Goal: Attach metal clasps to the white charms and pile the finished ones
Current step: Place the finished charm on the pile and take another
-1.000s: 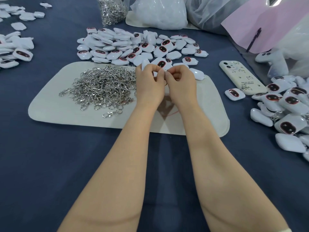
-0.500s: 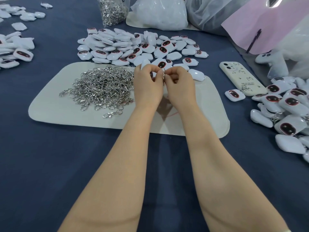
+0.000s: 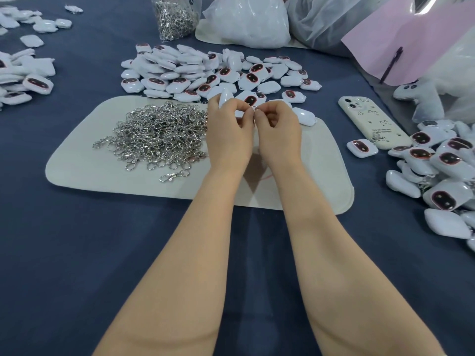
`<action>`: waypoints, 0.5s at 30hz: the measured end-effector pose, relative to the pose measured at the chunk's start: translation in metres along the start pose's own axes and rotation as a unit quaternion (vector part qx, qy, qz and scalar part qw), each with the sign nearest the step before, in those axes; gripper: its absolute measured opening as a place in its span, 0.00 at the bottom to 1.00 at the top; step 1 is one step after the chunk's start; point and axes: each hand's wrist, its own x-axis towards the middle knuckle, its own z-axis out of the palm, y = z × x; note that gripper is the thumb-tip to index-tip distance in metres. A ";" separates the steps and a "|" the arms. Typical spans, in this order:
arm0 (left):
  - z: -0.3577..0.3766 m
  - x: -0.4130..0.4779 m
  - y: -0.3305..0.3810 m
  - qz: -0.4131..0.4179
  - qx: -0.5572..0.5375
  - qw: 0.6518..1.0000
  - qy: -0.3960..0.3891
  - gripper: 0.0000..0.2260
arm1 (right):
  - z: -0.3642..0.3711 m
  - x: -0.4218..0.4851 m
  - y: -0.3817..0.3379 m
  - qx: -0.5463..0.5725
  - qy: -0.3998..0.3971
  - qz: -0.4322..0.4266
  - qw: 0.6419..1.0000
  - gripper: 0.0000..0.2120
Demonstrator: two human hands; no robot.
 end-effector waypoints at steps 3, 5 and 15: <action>-0.001 0.003 -0.001 -0.005 -0.009 1.000 -0.004 0.05 | 0.000 0.000 0.000 0.003 0.001 0.004 1.000 0.04; -0.002 0.004 -0.002 -0.005 -0.005 1.000 -0.014 0.05 | -0.001 -0.001 0.000 -0.009 0.000 -0.002 1.000 0.04; -0.002 0.004 -0.001 -0.019 0.003 1.000 -0.024 0.04 | 0.000 -0.004 -0.001 -0.046 0.012 -0.027 0.998 0.05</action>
